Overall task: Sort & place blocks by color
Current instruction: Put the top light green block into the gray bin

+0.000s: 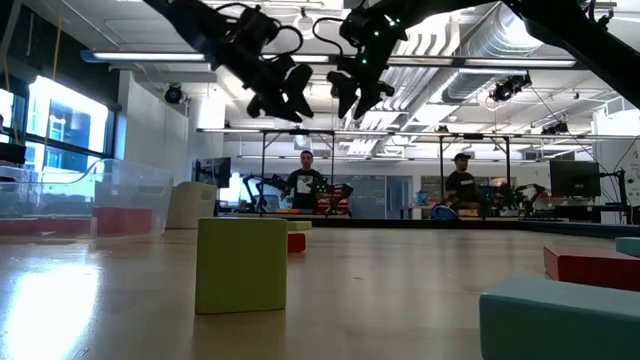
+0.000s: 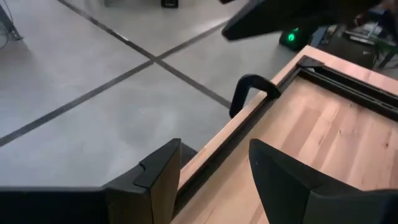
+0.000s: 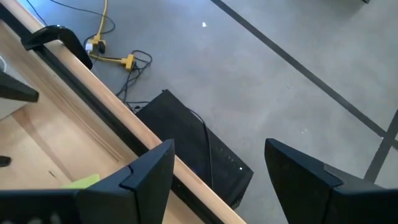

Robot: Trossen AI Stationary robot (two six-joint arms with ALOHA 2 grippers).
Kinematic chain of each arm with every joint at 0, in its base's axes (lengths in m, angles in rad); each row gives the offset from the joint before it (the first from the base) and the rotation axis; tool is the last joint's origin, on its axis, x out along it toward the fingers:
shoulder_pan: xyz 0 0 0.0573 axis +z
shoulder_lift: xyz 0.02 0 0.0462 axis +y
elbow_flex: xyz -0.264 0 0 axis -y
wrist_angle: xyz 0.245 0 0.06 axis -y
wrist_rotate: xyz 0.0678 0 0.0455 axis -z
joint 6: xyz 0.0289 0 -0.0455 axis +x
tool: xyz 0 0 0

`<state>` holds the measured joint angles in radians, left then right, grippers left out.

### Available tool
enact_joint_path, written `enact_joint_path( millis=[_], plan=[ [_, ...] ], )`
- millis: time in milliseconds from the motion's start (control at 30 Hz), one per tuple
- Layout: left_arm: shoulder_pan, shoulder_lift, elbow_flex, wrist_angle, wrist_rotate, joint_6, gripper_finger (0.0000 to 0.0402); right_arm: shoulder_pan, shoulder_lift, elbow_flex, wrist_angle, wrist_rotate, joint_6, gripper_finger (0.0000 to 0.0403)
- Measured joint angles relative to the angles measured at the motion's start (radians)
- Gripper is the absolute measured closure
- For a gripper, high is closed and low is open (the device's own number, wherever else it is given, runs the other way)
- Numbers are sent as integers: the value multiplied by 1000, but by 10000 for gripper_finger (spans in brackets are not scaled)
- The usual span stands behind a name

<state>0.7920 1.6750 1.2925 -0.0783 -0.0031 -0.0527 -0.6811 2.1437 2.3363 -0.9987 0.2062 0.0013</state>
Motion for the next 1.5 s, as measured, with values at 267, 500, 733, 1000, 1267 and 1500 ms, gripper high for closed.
enact_joint_path(
  millis=[267,500,733,1000,1267,1500],
  plan=[
    [8,80,124,-199,-12,-101,224,-3,0,0,-6,1,-1,164],
    [-21,181,124,-293,0,-236,224,-5,1,-1,-19,0,-1,164],
    [-54,250,124,-333,8,-313,224,-5,1,-1,-22,0,-1,164],
    [-80,280,124,-348,6,-322,224,-5,1,-2,-44,0,0,164],
    [-99,317,125,-355,-20,-344,225,-4,2,-2,-45,0,2,164],
    [-115,361,125,-374,-42,-366,225,-4,2,-2,-51,-8,2,164]
  ],
)
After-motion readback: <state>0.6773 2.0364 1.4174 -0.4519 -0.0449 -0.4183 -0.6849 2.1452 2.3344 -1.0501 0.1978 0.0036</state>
